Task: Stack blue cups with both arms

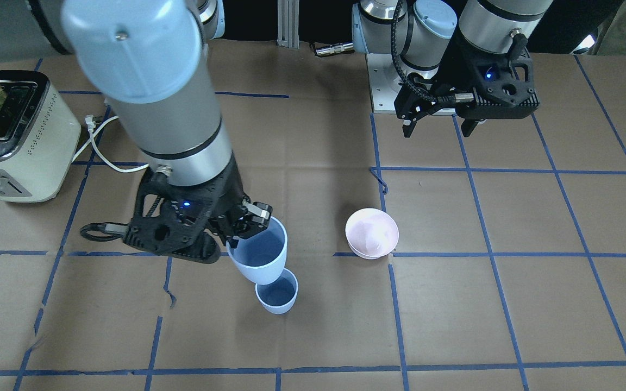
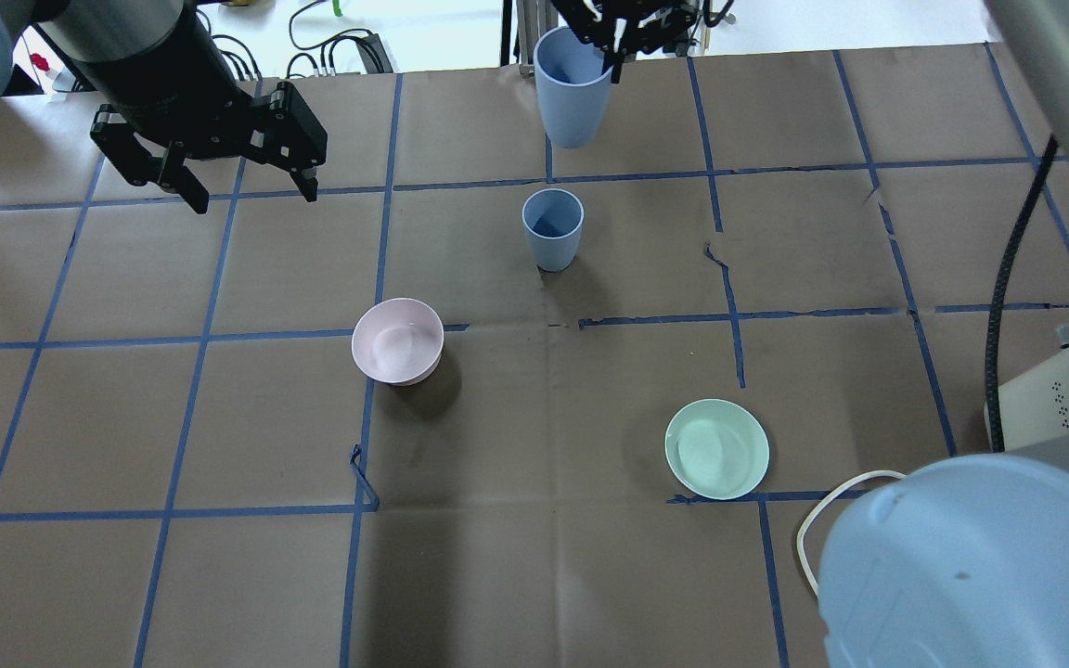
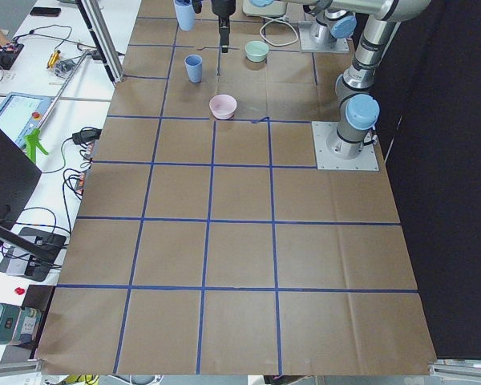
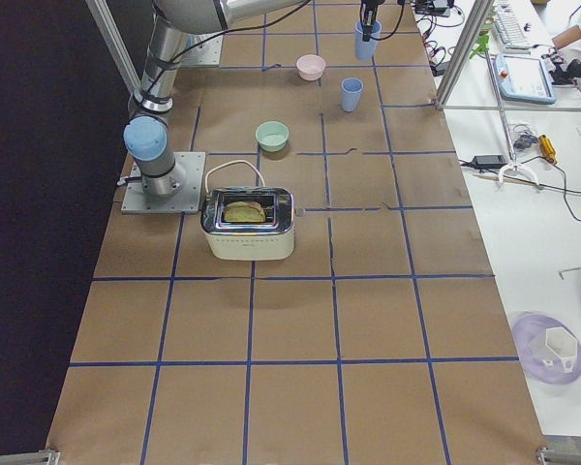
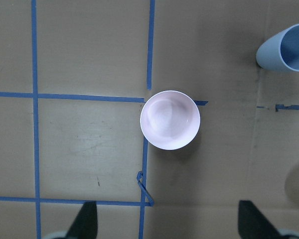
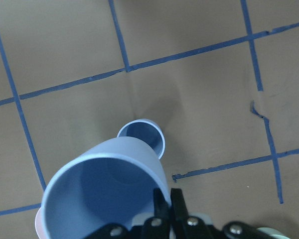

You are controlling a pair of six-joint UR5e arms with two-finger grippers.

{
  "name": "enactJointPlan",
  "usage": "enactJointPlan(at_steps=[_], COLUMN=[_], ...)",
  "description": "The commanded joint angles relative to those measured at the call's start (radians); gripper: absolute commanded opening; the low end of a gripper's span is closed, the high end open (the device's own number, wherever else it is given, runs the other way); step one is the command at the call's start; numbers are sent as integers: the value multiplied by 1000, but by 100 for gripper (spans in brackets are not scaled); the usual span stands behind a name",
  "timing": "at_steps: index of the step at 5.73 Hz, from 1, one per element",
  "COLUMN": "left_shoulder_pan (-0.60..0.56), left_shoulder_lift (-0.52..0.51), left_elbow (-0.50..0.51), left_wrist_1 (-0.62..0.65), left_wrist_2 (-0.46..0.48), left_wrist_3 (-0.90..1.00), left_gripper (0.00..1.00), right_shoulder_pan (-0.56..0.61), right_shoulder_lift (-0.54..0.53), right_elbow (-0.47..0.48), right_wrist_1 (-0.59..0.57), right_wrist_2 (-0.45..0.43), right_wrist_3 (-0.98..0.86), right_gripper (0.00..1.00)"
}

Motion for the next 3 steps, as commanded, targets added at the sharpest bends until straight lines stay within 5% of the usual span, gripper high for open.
enactJointPlan(at_steps=[1,3], left_shoulder_pan=[1,2], left_shoulder_lift=[18,20], left_elbow=[-17,-19], left_wrist_1=[3,4], left_wrist_2=[0,0], left_wrist_3=[2,2], left_gripper=[99,99], right_shoulder_pan=[28,11], right_shoulder_lift=[53,67], right_elbow=[13,109], right_wrist_1=[-8,-80], right_wrist_2=[-10,-15], right_wrist_3=[13,-15], right_gripper=[8,8])
